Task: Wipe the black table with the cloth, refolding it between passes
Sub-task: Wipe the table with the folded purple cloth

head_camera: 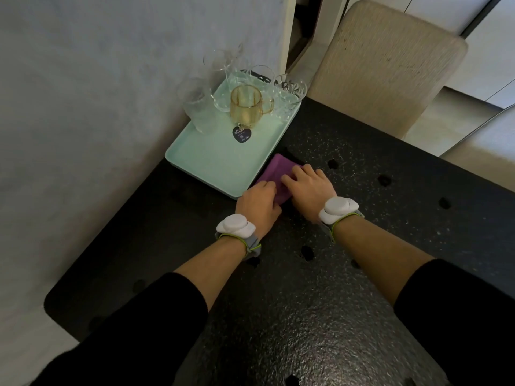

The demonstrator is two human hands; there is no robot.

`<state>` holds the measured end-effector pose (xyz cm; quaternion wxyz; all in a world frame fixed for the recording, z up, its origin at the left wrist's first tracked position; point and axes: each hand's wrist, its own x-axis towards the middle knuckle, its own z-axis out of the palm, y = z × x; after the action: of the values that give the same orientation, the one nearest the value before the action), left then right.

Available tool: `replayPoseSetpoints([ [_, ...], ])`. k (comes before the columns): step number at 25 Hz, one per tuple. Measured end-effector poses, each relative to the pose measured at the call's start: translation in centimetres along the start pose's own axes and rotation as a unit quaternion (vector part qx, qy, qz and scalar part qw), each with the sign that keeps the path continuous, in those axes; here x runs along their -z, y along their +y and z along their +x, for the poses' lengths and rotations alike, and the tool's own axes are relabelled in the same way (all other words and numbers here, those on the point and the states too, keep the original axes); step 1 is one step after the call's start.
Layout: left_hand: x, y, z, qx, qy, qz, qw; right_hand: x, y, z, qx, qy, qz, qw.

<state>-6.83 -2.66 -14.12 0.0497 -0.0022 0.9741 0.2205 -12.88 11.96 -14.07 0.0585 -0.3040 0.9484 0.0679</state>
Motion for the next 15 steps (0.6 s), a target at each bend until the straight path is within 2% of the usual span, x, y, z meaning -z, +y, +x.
replayPoseSetpoints([
  [5, 2.6, -0.9, -3.6, 0.001, 0.034, -0.150, 0.988, 0.6, 0.4, -2.1, -0.046, 0.042, 0.058, 0.996],
  [8, 3.0, -1.6, -6.8, 0.049, 0.053, -0.225, 0.972, 1.6, -0.5, -4.2, -0.027, 0.032, 0.150, 0.988],
  [10, 2.9, -2.3, -8.5, 0.102, 0.052, -0.327, 0.938, 2.4, -1.0, -5.4, -0.033, 0.020, 0.270, 0.962],
  [13, 3.5, -2.5, -11.4, 0.167, 0.083, -0.455, 0.871, 3.9, -2.6, -7.0, -0.078, 0.004, 0.457, 0.886],
  [15, 4.1, -2.3, -13.5, 0.217, 0.106, -0.530, 0.813, 4.4, -4.0, -7.9, -0.090, 0.014, 0.527, 0.845],
])
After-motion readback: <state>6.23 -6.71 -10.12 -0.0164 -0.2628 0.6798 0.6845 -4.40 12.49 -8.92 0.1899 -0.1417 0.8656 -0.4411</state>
